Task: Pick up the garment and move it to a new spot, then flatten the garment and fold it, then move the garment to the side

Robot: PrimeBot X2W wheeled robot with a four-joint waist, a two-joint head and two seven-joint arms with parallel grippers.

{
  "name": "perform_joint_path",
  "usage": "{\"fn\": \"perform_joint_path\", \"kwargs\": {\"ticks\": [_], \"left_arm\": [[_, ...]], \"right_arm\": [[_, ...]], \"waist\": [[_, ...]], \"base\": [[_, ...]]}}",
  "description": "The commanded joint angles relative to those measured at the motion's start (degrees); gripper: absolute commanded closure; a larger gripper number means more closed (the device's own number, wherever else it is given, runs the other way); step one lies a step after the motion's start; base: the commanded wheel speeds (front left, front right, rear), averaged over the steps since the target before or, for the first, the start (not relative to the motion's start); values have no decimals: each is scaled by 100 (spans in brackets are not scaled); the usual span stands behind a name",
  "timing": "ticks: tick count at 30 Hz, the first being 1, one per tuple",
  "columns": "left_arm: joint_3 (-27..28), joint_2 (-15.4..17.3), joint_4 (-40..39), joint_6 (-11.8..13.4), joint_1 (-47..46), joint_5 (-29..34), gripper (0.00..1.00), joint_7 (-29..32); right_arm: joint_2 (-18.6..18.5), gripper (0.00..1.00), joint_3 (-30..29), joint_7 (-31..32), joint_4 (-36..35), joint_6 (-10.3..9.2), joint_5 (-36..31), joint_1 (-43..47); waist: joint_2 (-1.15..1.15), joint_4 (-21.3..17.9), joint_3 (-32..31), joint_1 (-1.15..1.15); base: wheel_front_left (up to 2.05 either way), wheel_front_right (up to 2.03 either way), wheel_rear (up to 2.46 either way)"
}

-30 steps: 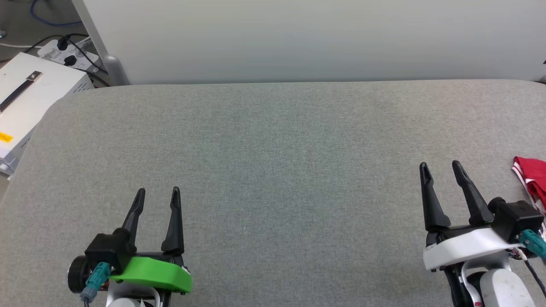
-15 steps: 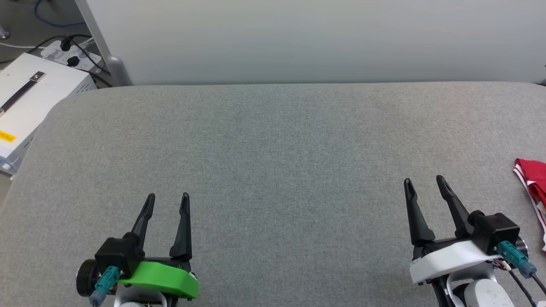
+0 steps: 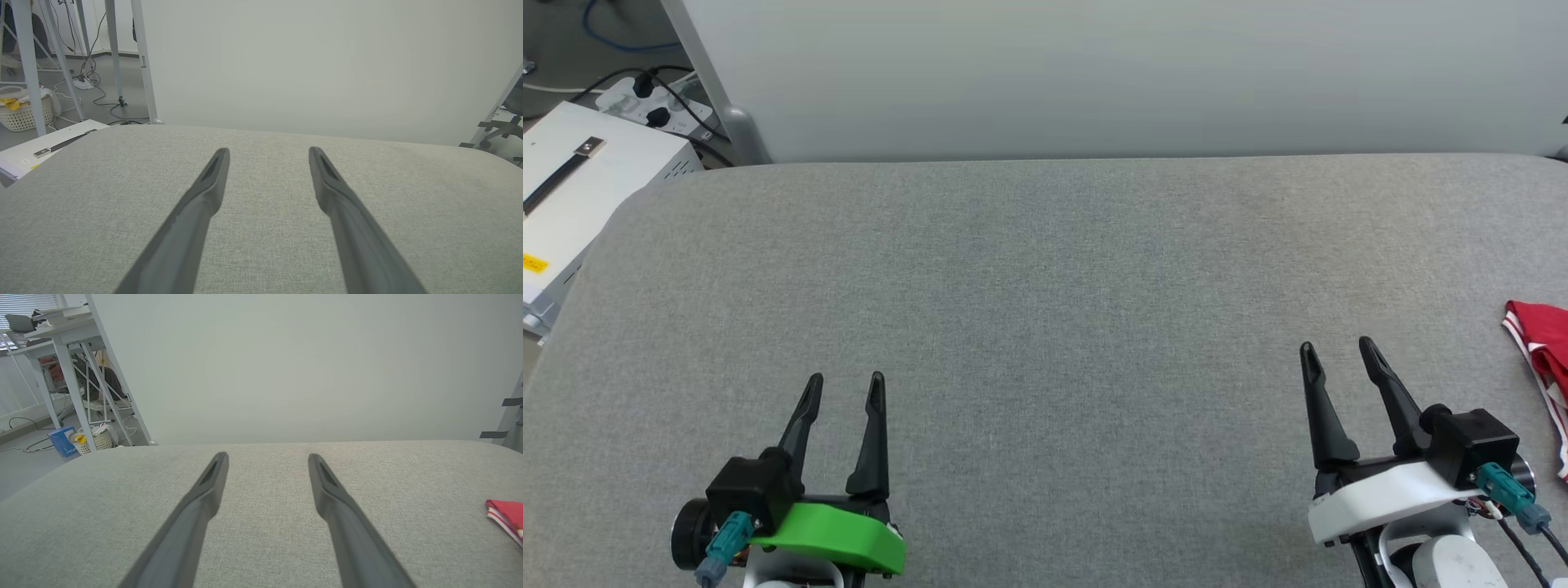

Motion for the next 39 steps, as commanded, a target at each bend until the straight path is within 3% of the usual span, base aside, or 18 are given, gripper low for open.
{"fn": "perform_joint_path", "kwargs": {"ticks": [1,39], "left_arm": [[1,0,2,0,-2,1,100,6],[53,-32,-117,222,-42,353,100,447]], "right_arm": [[0,100,1,2,1,0,-1,0],[2,100,-95,436,-172,-1,-332,73]], "waist": [[0,0,0,0],[21,31,-75,0]], "base": [[0,0,0],[0,0,0]]}}
